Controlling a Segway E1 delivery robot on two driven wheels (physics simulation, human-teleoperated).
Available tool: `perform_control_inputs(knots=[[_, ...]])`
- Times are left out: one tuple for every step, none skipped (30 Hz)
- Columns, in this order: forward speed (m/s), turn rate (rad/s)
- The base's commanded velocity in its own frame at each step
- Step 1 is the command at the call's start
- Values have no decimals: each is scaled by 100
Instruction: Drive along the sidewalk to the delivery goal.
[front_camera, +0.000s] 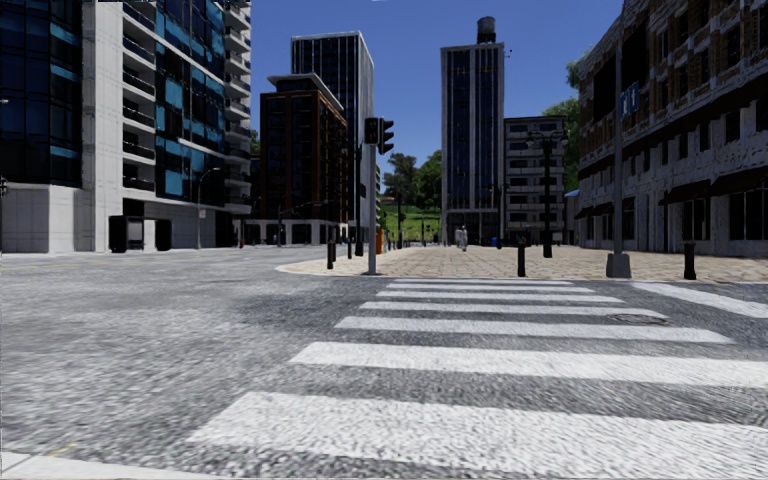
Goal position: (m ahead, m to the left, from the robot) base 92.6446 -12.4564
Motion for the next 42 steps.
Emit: perform_control_inputs(knots=[[200, -120], [200, 0], [200, 0], [200, 0], [200, 0], [200, 0], [200, 0], [200, 0], [200, 0], [200, 0], [200, 0], [200, 0], [200, 0], [200, 0], [200, 0], [200, 0], [200, 0], [200, 0], [200, 5], [200, 19], [200, 45], [200, 45], [200, 62], [200, 67], [200, 68], [200, 66], [200, 15], [200, 0], [200, 0], [200, 0], [200, 0], [200, 0], [200, 0], [200, 0], [200, 0], [200, 0], [200, 0], [200, 0], [200, 0], [200, 0], [200, 0], [200, 0]])
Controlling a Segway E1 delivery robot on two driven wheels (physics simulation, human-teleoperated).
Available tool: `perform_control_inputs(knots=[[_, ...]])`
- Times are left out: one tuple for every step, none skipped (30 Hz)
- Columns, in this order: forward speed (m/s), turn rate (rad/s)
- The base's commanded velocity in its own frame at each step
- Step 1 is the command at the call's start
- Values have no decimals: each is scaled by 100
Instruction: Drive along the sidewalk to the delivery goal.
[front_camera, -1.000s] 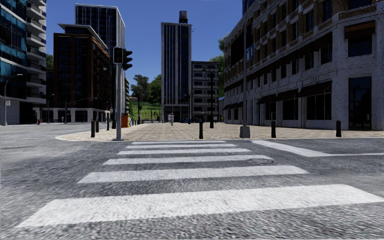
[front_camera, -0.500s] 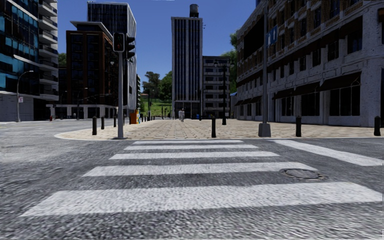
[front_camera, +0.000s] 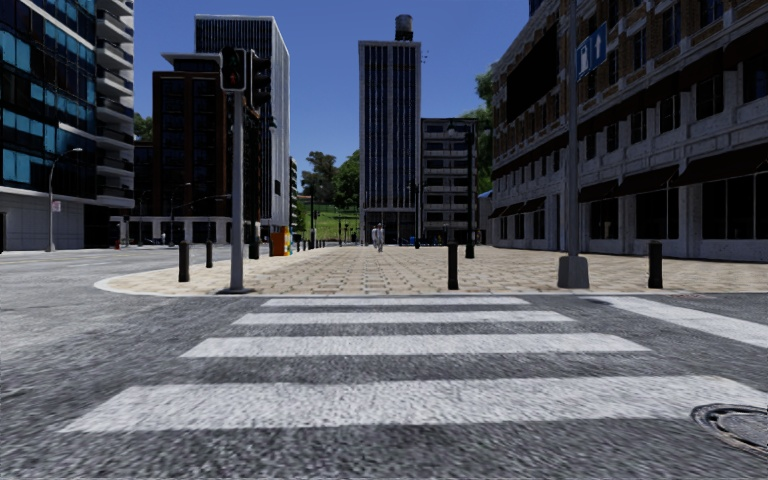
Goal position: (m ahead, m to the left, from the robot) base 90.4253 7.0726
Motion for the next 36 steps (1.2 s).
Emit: perform_control_inputs(knots=[[200, 0], [200, 0], [200, 0], [200, 0], [200, 0], [200, 0], [200, 0], [200, 0], [200, 0], [200, 0], [200, 0], [200, 0], [200, 0], [200, 0], [200, 0], [200, 0], [200, 0], [200, 0], [200, 0], [200, 0], [200, 0], [200, 0], [200, 0], [200, 5], [200, 14], [200, 37], [200, 48], [200, 52], [200, 52], [200, 7], [200, 0], [200, 0], [200, 0], [200, 0], [200, 0], [200, 0]])
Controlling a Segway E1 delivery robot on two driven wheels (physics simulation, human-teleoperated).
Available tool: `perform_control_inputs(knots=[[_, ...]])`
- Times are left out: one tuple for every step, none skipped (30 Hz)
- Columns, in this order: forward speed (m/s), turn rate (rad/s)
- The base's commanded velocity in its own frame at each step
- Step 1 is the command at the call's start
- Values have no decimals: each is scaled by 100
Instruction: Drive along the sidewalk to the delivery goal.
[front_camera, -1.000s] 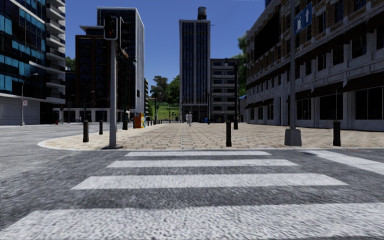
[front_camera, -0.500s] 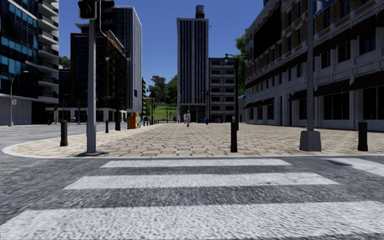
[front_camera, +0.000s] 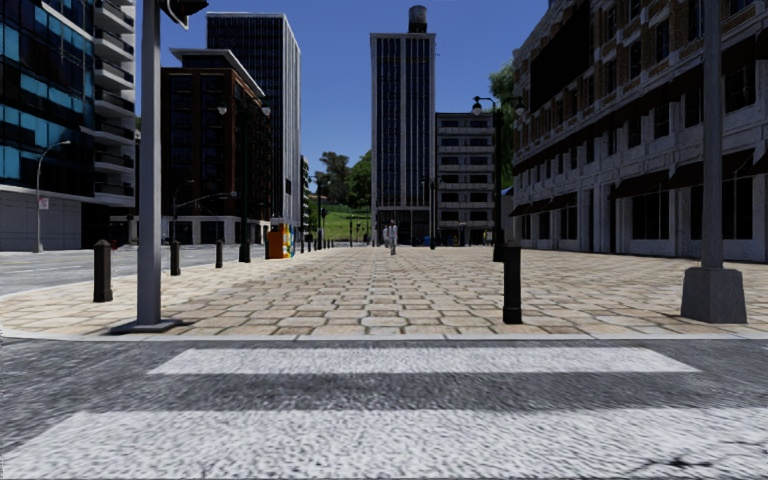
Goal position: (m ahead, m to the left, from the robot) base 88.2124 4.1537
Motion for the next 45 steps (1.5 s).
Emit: perform_control_inputs(knots=[[200, 0], [200, 0], [200, 0], [200, 0], [200, 0], [200, 0], [200, 0], [200, 0], [200, 0], [200, 0], [200, 0], [200, 0], [200, 0], [200, 0], [200, 0], [200, 0], [200, 0], [200, 0], [200, 0], [200, 0], [200, 0], [200, 0], [200, 0], [200, 0], [200, 0], [200, 0], [200, 0], [200, 0], [200, 0], [200, 0], [200, 0], [200, 0], [200, 0], [200, 0], [200, 0], [200, 0], [200, 0], [200, 0], [200, 0], [200, 0], [200, 0], [200, 0], [200, 0], [200, 0], [200, 0]])
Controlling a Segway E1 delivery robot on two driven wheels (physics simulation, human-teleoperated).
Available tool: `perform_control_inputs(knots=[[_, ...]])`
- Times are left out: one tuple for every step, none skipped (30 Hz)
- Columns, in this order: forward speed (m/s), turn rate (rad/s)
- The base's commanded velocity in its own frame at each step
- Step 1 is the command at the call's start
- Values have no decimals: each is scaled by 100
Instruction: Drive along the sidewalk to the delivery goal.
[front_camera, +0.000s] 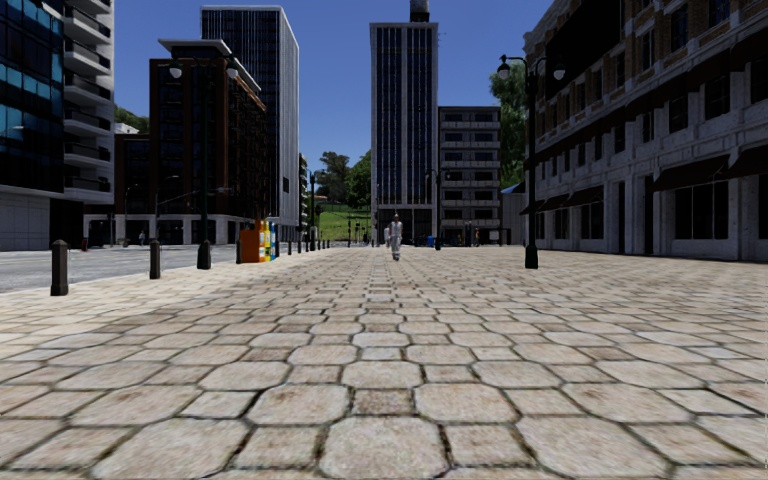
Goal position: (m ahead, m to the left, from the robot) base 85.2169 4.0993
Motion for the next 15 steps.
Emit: perform_control_inputs(knots=[[200, 0], [200, 0], [200, 0], [200, 0], [200, 0], [200, 0], [200, 0], [200, 0], [200, 0], [200, 0], [200, 0], [200, 0], [200, 0], [200, 0], [200, 0]])
